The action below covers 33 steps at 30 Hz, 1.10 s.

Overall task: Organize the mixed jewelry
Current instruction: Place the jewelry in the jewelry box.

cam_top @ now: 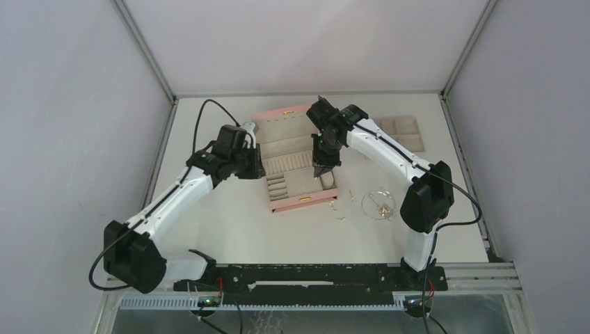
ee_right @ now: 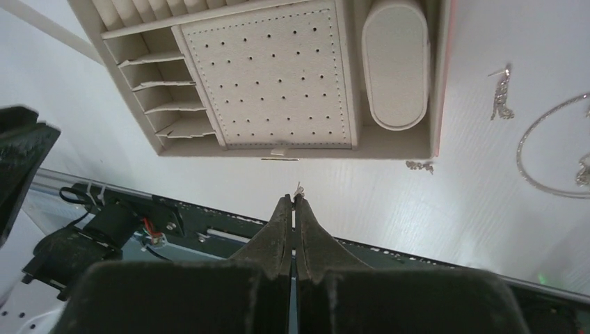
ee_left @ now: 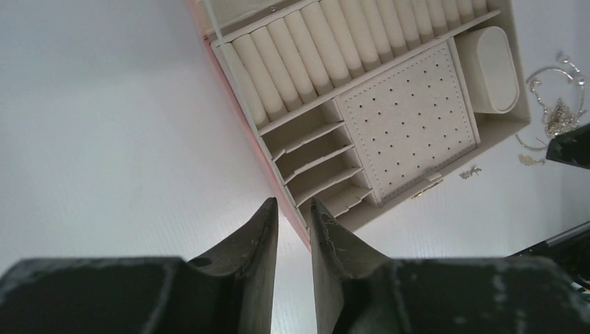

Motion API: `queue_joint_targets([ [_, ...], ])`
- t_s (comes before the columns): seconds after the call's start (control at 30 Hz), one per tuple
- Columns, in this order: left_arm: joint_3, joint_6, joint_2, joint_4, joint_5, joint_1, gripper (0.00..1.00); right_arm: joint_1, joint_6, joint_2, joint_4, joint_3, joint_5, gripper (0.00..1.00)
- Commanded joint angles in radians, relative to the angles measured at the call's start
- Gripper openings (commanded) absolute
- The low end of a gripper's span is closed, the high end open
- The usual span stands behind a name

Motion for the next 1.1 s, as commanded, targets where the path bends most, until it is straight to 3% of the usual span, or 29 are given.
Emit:
queue_joint_targets([
  [0.0,-0.043,0.027,-0.121,0.062,-0.030,-0.005,0.28,0.009,0.130,-0.009,0.027,0.008,-0.008,0.00],
  [0.4,-0.066,-0.001,-0.174,0.045,-0.026,-0.005,0.28,0.001,0.445,0.095,-0.082,0.098,0.002,0.00],
  [0.7,-0.088,0.019,-0.206,0.006,-0.024,-0.005,0.28,-0.025,0.665,0.081,-0.003,0.021,-0.019,0.00],
  [1.07,-0.117,0.017,-0.232,0.006,-0.020,-0.006,0.28,-0.076,0.770,0.074,0.076,-0.027,-0.098,0.00],
])
